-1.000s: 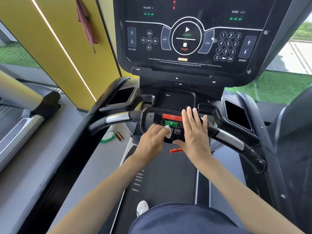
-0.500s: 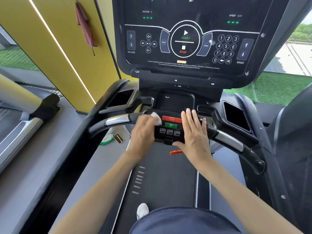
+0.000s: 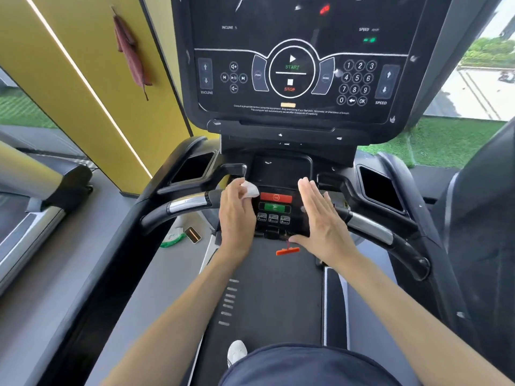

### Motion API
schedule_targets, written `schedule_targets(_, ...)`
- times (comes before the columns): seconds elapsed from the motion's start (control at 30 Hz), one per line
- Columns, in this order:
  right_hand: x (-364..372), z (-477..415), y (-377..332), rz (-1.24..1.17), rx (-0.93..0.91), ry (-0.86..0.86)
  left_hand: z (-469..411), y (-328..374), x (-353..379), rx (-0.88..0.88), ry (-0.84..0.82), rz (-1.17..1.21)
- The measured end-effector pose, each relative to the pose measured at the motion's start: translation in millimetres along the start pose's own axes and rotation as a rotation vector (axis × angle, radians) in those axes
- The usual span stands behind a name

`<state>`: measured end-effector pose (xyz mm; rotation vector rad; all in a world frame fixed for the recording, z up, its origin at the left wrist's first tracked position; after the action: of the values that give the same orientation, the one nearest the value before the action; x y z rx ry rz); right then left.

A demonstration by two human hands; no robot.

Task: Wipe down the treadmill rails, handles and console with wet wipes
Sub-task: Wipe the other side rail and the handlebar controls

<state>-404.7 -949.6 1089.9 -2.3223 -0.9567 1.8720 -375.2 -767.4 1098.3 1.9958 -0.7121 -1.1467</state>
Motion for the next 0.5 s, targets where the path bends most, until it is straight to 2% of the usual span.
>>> schedule_targets(0.03, -0.8, 2.7, 3.7, -0.016, 0.002, 0.018, 5.9, 9.0, 11.4, -0.023, -0.028, 0.018)
schedule_targets(0.07, -2.5, 6.2, 8.4, -0.023, 0.021, 0.052, 16.3, 27.3, 27.8, 0.072, -0.086, 0.001)
schedule_targets(0.17, -5.2, 19.3, 20.9, 0.021, 0.115, 0.129, 57.4, 70.3, 65.9, 0.506, -0.336, -0.087)
schedule_targets(0.23, -4.3, 25.1, 24.3, 0.083, 0.131, 0.113, 56.8, 67.3, 65.6, 0.626, -0.402, -0.14)
schedule_targets(0.3, -5.0, 27.2, 26.4, 0.122, 0.117, 0.088, 37.7, 56.5, 46.6, 0.581, -0.307, -0.167)
schedule_targets(0.4, -8.8, 25.6, 28.6, 0.094, 0.111, 0.099, 14.2, 46.6, 23.8, 0.357, -0.072, -0.102)
schedule_targets(0.43, -9.3, 25.2, 28.9, 0.084, 0.112, 0.106, 19.6, 50.5, 28.2, 0.334, -0.067, -0.095)
schedule_targets(0.5, -8.7, 24.7, 28.9, 0.071, 0.118, 0.116, 49.8, 64.3, 55.0, 0.464, -0.234, -0.118)
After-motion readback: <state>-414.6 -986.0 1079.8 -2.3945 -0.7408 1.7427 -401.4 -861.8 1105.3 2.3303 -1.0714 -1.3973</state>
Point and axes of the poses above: each hand's wrist, its own z-axis away from the middle knuckle, its own x-axis out of the palm, y = z × x, the point moved 9 cm from there along -z, towards the middle knuckle, and after that the axes turned 7 degrees about -x, right-handed, at the moved point
